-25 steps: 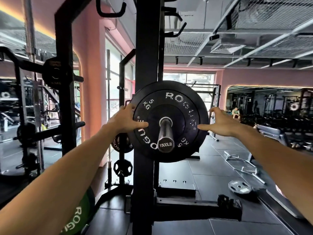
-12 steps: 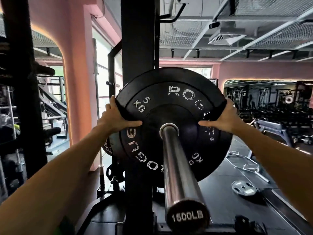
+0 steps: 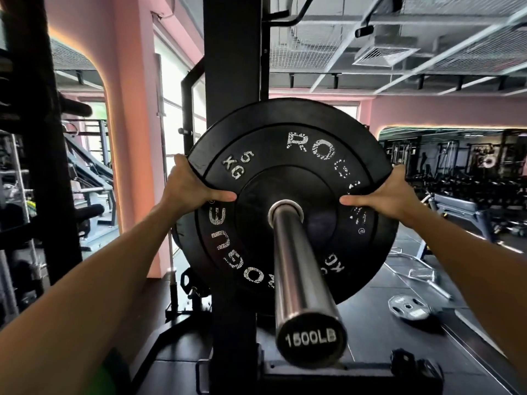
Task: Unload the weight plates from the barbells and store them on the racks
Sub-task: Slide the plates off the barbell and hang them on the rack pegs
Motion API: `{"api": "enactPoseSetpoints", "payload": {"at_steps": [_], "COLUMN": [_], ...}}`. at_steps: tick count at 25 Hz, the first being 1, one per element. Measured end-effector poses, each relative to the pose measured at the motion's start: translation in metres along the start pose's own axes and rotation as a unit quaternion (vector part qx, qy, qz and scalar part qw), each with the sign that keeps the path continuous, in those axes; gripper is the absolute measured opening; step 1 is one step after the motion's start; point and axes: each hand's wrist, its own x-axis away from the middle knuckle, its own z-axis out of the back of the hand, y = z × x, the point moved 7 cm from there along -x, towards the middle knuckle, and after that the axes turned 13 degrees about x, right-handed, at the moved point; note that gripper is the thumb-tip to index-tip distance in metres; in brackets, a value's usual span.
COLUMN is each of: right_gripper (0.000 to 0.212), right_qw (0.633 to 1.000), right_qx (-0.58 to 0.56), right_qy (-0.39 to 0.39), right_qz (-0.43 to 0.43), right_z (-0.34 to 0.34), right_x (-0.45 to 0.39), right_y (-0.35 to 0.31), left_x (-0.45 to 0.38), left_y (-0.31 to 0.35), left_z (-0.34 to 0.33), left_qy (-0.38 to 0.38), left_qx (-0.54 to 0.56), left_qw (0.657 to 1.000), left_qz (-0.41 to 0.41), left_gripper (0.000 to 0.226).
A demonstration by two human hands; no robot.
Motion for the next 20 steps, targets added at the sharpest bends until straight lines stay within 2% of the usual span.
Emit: {"api": "enactPoseSetpoints", "payload": {"at_steps": [7,13,20], "right_gripper": [0.107,0.110,0.115], "right_qw": [1.000,1.000,0.999], "right_qx": [-0.006,-0.008,0.013], "right_qy": [-0.014,-0.021,-0.044], "right_qz": [0.001,0.015,0.000], "right_z": [0.051,0.112,0.167], "right_x": [0.086,0.172,0.254], "right_y": [-0.010,-0.032,-0.057], "left_x": [0.073,0.155,0.236], "left_y": [0.056,0.102,0.160], "left_z": [0.049,0.110,0.170], "left_qy": [-0.008,0.006,-0.004], "left_qx": [-0.029,-0.042,0.001], "left_qw": [1.000,0.999,0.999], "left_qz": [-0.008,0.013,0.054], "left_gripper": [0.118,0.125,0.119]}}
